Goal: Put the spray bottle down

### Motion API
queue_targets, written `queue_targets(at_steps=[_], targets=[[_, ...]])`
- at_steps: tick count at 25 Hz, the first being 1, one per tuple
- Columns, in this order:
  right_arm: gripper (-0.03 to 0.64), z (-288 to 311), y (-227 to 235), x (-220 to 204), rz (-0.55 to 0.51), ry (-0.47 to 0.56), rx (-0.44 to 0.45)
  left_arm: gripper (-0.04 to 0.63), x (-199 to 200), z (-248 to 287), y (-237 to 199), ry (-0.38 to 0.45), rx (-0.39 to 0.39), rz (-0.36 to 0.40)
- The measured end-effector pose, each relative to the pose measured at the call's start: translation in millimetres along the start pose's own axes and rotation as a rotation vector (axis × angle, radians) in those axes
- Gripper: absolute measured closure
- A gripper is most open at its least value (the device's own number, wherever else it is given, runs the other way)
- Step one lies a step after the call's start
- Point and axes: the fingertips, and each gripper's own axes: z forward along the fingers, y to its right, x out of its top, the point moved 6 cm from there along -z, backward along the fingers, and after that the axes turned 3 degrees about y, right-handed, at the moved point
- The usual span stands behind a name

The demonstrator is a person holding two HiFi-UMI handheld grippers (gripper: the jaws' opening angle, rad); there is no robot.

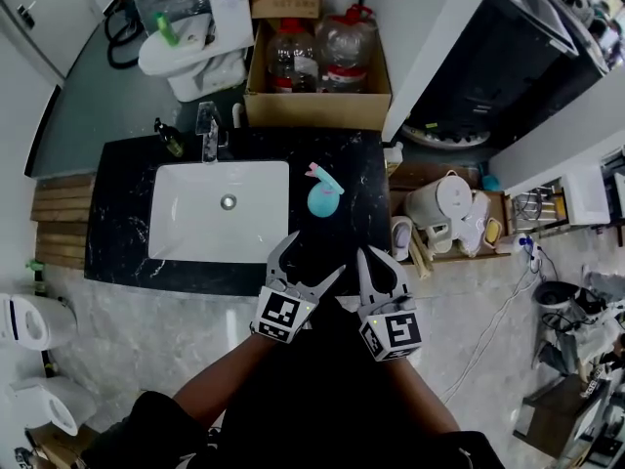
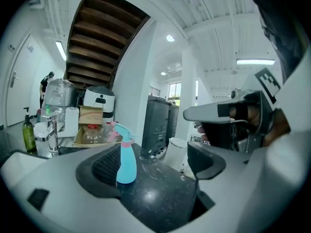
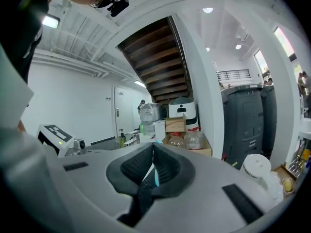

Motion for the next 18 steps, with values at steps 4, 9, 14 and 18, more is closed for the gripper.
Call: queue_targets(at_steps=[4, 9, 14, 18], targets=[[0.601, -18.3, -10.8, 3.0, 0.014, 0.015, 0.001, 0.195, 3.3, -21.9, 5.3, -0.031, 0.035, -0.067], [0.600, -38.4, -20.5, -3.4, 0.023, 0.018, -0.005, 0.534, 4.9, -47.7, 21.6, -0.021, 0.000, -0.124], [0.601, -52.1, -40.1, -1.0, 0.025, 0.039, 0.031, 0.580, 18.1, -70.8, 39.0, 0.022, 0.047, -0.045], [0.601, -62.2, -51.7, 10.2, 0.037, 0.090, 0.050, 0.583, 28.2, -78.8, 54.7, 0.061, 0.028, -0.039]])
